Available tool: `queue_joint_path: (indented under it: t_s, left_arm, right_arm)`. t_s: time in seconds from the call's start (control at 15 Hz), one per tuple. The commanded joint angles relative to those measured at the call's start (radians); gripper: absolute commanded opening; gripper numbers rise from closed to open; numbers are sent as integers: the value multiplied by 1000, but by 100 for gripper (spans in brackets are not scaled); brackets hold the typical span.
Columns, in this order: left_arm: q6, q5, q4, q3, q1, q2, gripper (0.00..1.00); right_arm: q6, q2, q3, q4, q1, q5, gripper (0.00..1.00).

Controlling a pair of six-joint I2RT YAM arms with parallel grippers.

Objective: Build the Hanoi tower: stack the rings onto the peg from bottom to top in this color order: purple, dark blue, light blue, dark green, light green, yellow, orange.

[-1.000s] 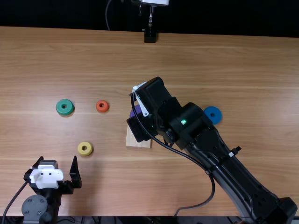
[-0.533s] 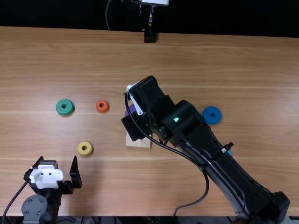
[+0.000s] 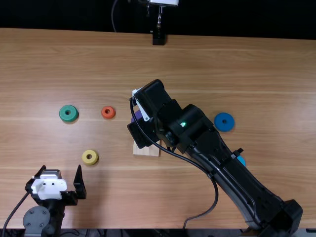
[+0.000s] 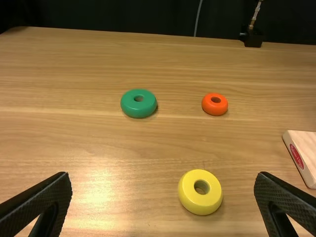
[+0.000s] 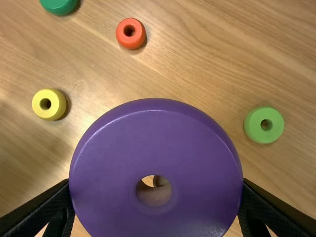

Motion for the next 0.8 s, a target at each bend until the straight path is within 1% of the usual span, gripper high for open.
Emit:
queue_joint_path:
  t_s: [0.0, 0.4, 0.53, 0.73]
  left_arm:
    - [6, -2, -82, -106, 5, -12, 100]
    - [6, -2, -82, -106, 5, -12, 100]
    - [6, -2, -82, -106, 3, -12, 100]
    - [6, -2, -82, -106, 5, -12, 100]
  right_arm:
    - [7, 11, 19, 3, 2, 6, 0]
    - [3, 11, -10, 3, 1, 8, 0]
    - [-4, 11, -30, 3, 1, 10, 0]
    - [-4, 10, -54, 3, -1, 12, 0]
